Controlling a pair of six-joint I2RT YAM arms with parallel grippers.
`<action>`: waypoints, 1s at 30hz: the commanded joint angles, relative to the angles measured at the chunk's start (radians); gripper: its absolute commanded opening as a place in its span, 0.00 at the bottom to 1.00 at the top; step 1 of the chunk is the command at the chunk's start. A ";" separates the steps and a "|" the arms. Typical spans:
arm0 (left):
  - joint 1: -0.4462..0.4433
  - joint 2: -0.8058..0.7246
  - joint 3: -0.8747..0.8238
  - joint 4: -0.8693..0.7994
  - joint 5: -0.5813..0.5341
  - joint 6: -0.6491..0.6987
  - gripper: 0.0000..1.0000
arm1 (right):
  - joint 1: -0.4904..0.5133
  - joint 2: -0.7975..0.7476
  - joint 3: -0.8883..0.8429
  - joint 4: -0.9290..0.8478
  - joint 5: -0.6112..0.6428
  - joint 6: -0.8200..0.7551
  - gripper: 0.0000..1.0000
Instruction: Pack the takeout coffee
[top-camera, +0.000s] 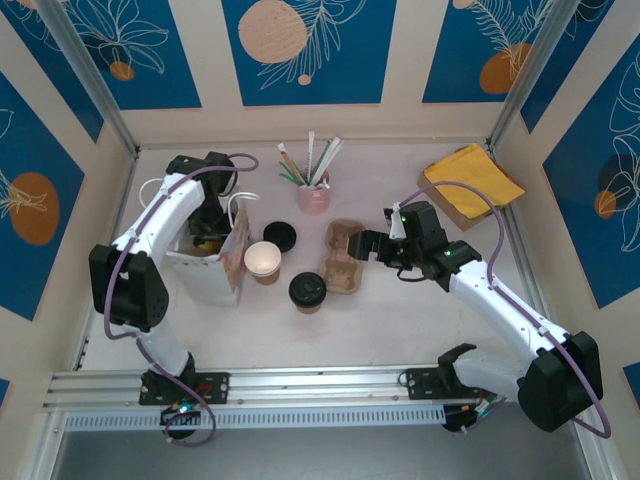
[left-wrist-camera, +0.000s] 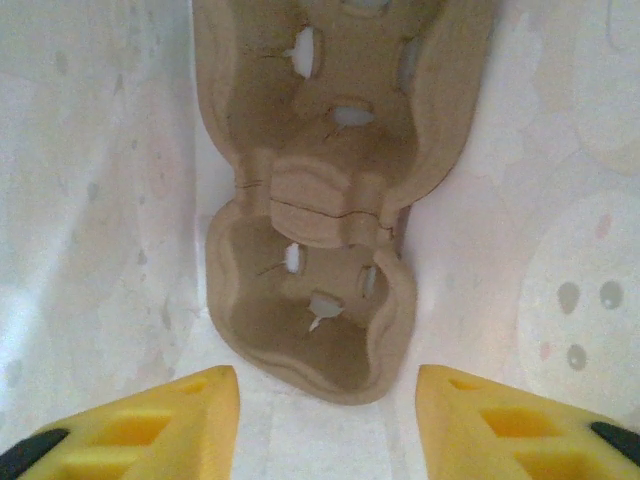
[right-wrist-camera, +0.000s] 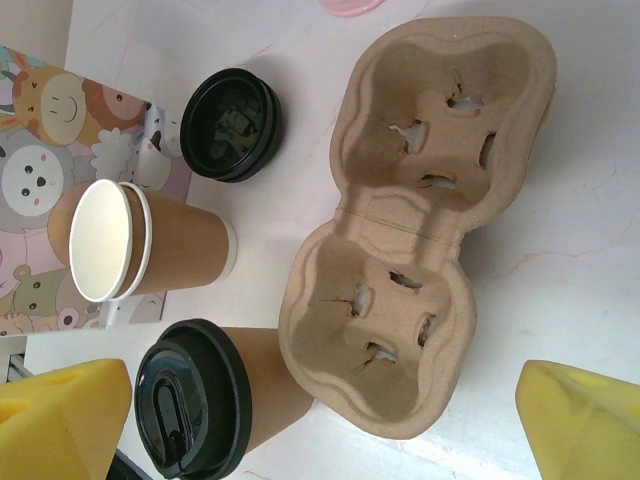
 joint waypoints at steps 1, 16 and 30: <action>0.007 -0.037 -0.022 0.021 0.043 -0.005 0.43 | 0.005 -0.003 0.025 -0.022 0.002 -0.008 0.99; 0.054 -0.081 -0.121 0.142 0.183 -0.036 0.04 | 0.008 0.000 0.024 -0.024 0.006 -0.009 0.99; 0.072 -0.097 -0.183 0.226 0.239 -0.054 0.00 | 0.009 0.006 0.034 -0.018 -0.019 -0.017 0.99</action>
